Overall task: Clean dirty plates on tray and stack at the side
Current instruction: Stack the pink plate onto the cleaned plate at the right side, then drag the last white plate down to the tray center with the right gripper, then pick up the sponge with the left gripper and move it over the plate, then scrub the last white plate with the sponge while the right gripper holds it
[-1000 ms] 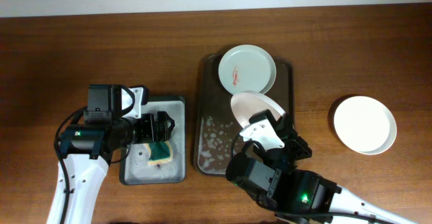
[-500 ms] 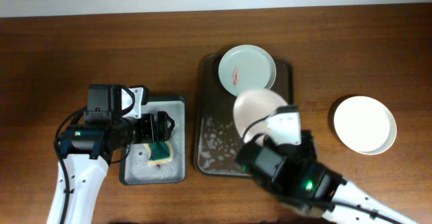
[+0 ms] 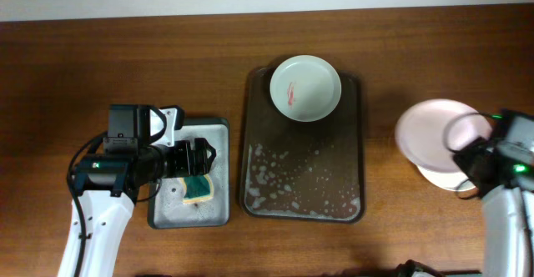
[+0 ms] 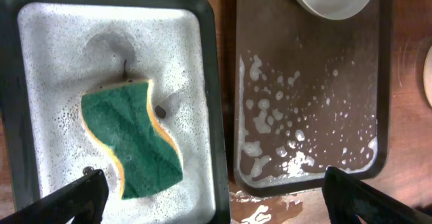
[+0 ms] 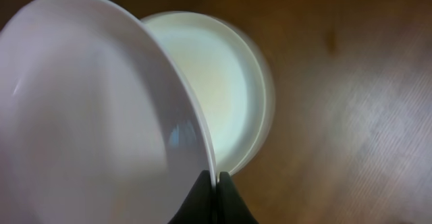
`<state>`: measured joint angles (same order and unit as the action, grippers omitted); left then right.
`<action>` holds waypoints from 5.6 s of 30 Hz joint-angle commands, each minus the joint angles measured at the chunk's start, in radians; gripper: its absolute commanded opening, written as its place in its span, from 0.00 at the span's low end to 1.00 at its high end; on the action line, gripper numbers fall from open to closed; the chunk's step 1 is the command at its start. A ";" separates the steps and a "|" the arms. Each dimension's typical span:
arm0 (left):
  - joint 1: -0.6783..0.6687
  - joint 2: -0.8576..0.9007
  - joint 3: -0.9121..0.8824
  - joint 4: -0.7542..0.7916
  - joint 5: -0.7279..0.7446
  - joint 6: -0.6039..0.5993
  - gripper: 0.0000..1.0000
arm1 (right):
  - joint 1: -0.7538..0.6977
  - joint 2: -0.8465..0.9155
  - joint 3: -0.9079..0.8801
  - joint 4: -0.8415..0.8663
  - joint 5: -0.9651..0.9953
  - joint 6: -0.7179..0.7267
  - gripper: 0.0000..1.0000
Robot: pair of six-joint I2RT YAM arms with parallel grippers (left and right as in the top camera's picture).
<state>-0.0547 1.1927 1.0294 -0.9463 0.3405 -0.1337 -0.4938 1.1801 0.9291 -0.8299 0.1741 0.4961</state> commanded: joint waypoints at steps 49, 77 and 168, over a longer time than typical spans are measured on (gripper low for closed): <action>0.005 -0.010 0.016 0.001 0.011 0.020 0.99 | 0.605 0.744 0.274 0.634 -0.337 -0.296 0.04; 0.005 -0.010 0.016 0.003 0.014 0.018 1.00 | 0.741 0.113 -0.057 0.143 -0.330 -0.044 0.41; -0.555 0.634 0.208 0.435 -0.014 -0.211 0.00 | 0.616 0.526 -0.044 0.220 -0.377 -0.251 0.04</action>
<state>-0.5488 1.7252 1.2240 -0.5739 0.3073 -0.3210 0.1204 1.6821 0.8833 -0.5934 -0.2333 0.3050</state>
